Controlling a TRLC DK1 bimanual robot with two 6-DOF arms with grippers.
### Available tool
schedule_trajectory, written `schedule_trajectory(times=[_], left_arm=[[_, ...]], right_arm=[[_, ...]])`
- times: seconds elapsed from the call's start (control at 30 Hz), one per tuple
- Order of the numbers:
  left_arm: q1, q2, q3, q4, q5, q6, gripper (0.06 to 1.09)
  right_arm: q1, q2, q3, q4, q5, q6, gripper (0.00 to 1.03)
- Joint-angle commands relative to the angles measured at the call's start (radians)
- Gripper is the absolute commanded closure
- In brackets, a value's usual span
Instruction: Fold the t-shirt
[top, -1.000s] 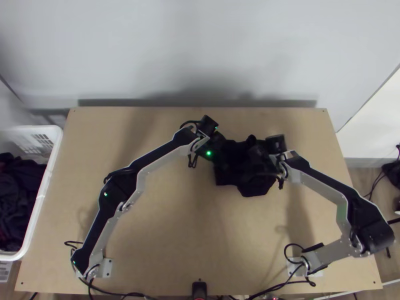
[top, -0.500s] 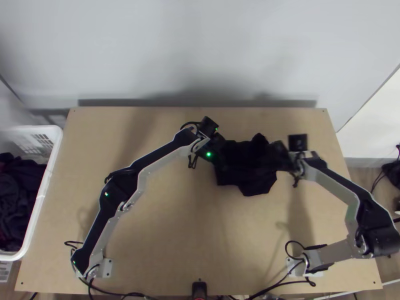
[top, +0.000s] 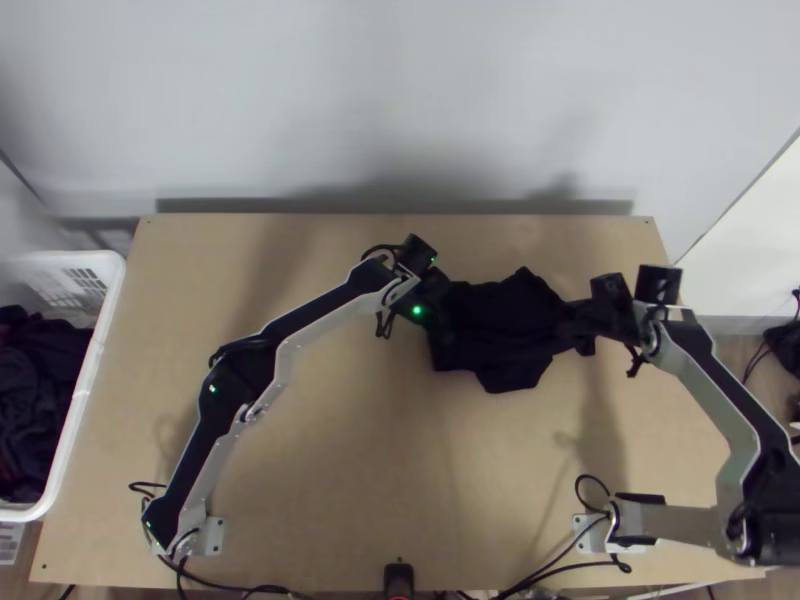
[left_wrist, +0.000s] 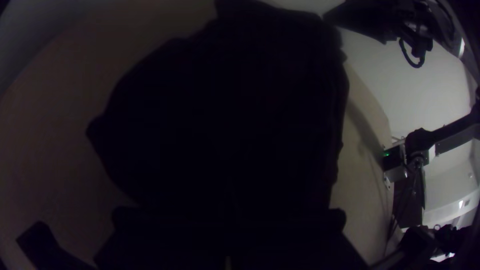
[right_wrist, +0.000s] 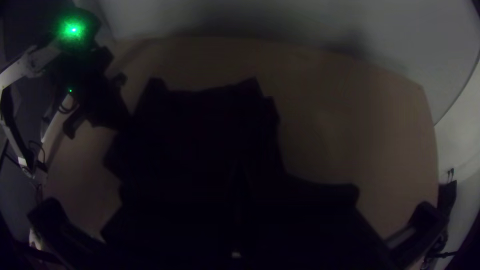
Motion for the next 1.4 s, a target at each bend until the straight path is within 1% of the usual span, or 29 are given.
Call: schedule_trajectory(times=[0.0,0.13,0.4,0.47,0.5,0.53,0.57,0.6,0.63,0.67,0.7,0.73,0.8,0.83,0.9,1.0,1.03,1.17,1.27,1.37], left_arm=[[0.008,-0.027,-0.014,0.000,-0.001,0.002,1.05],[0.011,-0.053,-0.032,0.002,0.011,0.002,1.05],[0.011,-0.099,-0.034,0.008,0.033,-0.003,1.04],[0.011,-0.110,-0.035,0.010,0.034,-0.006,1.03],[0.009,-0.113,-0.035,0.008,0.033,-0.006,0.94],[0.008,-0.117,-0.038,0.007,0.033,-0.004,0.77],[0.008,-0.124,-0.040,0.007,0.033,-0.004,0.55],[0.006,-0.128,-0.042,0.005,0.033,-0.004,0.37],[0.005,-0.133,-0.043,0.005,0.031,-0.003,0.26],[0.005,-0.136,-0.045,0.005,0.031,-0.003,0.18],[0.003,-0.139,-0.046,0.007,0.030,-0.003,0.13],[0.003,-0.145,-0.049,0.008,0.027,-0.003,0.11],[0.003,-0.157,-0.061,0.014,0.022,-0.003,0.11],[0.003,-0.165,-0.068,0.022,0.019,-0.003,0.11],[0.005,-0.176,-0.071,0.025,0.016,-0.003,0.11],[0.001,-0.202,-0.071,0.027,0.002,0.006,0.11],[-0.002,-0.216,-0.072,0.027,-0.013,0.013,0.11],[-0.006,-0.268,-0.115,0.036,-0.065,0.056,0.11],[-0.011,-0.323,-0.198,0.073,-0.125,0.082,0.11],[-0.009,-0.383,-0.275,0.100,-0.150,0.086,0.11]], right_arm=[[0.000,-0.116,0.001,-0.060,-0.002,0.023,1.00],[0.048,-0.155,-0.007,-0.089,0.010,0.029,1.00],[0.066,-0.181,-0.011,-0.100,0.027,0.037,1.00],[0.072,-0.185,-0.013,-0.101,0.029,0.043,1.00],[0.078,-0.185,-0.014,-0.101,0.033,0.046,1.00],[0.082,-0.188,-0.016,-0.101,0.036,0.051,1.00],[0.086,-0.191,-0.016,-0.103,0.039,0.055,0.96],[0.089,-0.195,-0.014,-0.103,0.052,0.064,0.91],[0.091,-0.198,-0.013,-0.103,0.059,0.072,0.87],[0.091,-0.201,-0.013,-0.103,0.064,0.077,0.81],[0.091,-0.203,-0.013,-0.104,0.069,0.083,0.75],[0.091,-0.206,-0.011,-0.104,0.075,0.087,0.70],[0.094,-0.209,-0.010,-0.110,0.082,0.089,0.60],[0.094,-0.211,-0.008,-0.112,0.084,0.091,0.54],[0.097,-0.211,-0.005,-0.121,0.093,0.091,0.34],[0.103,-0.214,-0.002,-0.132,0.102,0.091,0.13],[0.106,-0.215,-0.001,-0.136,0.104,0.089,0.10],[0.125,-0.229,-0.005,-0.146,0.105,0.091,0.10],[0.141,-0.238,-0.013,-0.147,0.112,0.095,0.10],[0.149,-0.255,-0.024,-0.147,0.112,0.106,0.10]])
